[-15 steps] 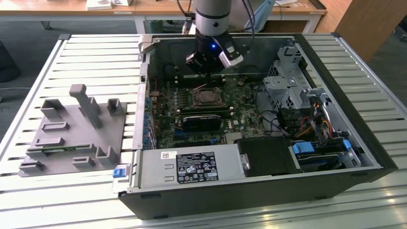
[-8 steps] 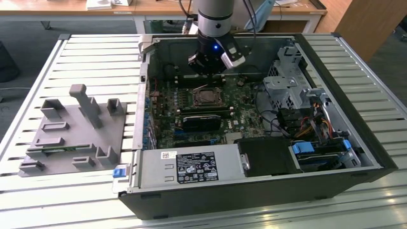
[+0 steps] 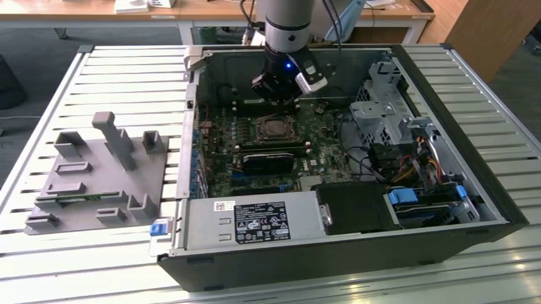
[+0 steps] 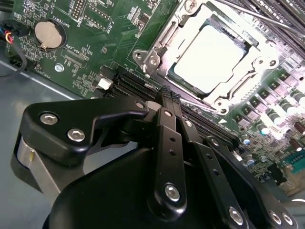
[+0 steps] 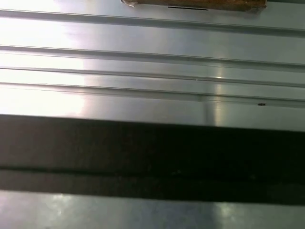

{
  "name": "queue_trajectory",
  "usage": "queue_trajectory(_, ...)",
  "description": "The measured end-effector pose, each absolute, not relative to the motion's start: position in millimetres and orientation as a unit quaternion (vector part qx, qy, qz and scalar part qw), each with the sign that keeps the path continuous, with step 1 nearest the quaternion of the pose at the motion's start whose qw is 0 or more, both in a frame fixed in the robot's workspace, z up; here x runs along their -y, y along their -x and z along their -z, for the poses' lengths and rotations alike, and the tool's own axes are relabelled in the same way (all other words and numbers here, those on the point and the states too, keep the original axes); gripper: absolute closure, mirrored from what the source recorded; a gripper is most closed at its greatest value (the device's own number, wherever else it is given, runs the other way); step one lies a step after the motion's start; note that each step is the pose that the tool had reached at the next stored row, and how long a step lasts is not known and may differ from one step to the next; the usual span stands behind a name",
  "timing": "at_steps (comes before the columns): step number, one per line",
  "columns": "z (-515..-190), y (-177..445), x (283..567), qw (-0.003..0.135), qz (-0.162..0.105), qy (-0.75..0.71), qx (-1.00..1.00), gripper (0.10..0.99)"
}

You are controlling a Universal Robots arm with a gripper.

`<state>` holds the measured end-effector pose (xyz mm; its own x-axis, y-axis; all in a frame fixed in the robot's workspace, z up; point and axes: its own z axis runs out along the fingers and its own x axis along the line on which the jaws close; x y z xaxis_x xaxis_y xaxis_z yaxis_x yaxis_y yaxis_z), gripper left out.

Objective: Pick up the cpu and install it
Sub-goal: 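Install the first cpu locking lever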

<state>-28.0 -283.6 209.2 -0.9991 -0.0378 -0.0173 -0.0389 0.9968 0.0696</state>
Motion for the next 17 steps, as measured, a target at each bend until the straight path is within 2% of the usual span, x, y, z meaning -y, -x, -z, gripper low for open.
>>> queue_trajectory(17, -201.7, 26.1, 283.6, 0.008, -0.029, 0.018, -0.999, 0.980)
